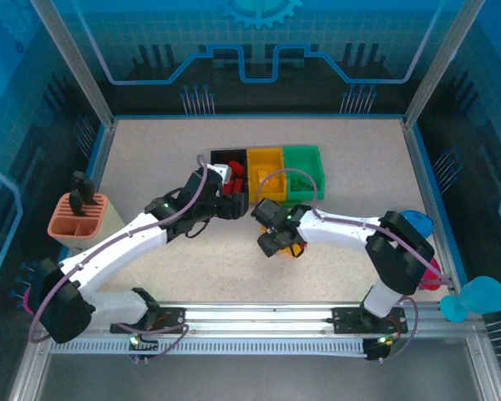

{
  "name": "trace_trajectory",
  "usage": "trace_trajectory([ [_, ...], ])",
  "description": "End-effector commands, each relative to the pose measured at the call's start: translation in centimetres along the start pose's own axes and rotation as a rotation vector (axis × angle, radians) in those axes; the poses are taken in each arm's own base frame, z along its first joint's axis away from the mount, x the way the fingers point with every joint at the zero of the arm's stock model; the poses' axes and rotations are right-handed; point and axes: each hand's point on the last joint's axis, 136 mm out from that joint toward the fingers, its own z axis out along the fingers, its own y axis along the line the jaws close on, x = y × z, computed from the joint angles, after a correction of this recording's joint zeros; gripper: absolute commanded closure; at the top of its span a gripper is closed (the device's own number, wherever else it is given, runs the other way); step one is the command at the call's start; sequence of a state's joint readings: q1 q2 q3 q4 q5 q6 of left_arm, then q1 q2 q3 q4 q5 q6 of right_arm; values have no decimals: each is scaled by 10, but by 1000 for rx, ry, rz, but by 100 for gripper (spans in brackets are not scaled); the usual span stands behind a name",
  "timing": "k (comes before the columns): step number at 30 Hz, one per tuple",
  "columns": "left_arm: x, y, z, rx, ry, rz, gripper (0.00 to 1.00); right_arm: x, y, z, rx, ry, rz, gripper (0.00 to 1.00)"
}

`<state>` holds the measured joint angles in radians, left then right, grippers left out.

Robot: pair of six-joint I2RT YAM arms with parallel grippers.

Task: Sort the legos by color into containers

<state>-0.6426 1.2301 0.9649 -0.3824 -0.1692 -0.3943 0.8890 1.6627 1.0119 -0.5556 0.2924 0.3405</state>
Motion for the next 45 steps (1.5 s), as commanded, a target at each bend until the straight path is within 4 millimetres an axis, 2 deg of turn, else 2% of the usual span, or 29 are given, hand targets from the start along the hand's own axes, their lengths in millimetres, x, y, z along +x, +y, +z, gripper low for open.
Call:
trace_trajectory([
  [1,-4,8,-5,-14,-32,-34,17,4,4,3,30,36,-17,30],
  [10,-2,16,-7,-11,-42,-65,17,18,21,5,22,60,-39,35],
  [24,1,17,-6,-6,-33,-72,18,18,13,17,114,105,-19,38],
  [31,-1,18,-9,-12,-39,-69,18,14,23,11,54,86,-16,56],
  [33,-2,17,-10,-10,-40,-68,18,9,24,4,43,64,-14,60],
  [37,-5,15,-14,2,-52,-66,18,-11,23,-19,18,-10,-17,62],
  [41,-3,12,-20,33,-61,-59,19,-46,17,-44,-24,-98,-14,61],
  [45,9,12,-25,63,-55,-60,18,-86,-1,-63,-52,-170,14,61],
])
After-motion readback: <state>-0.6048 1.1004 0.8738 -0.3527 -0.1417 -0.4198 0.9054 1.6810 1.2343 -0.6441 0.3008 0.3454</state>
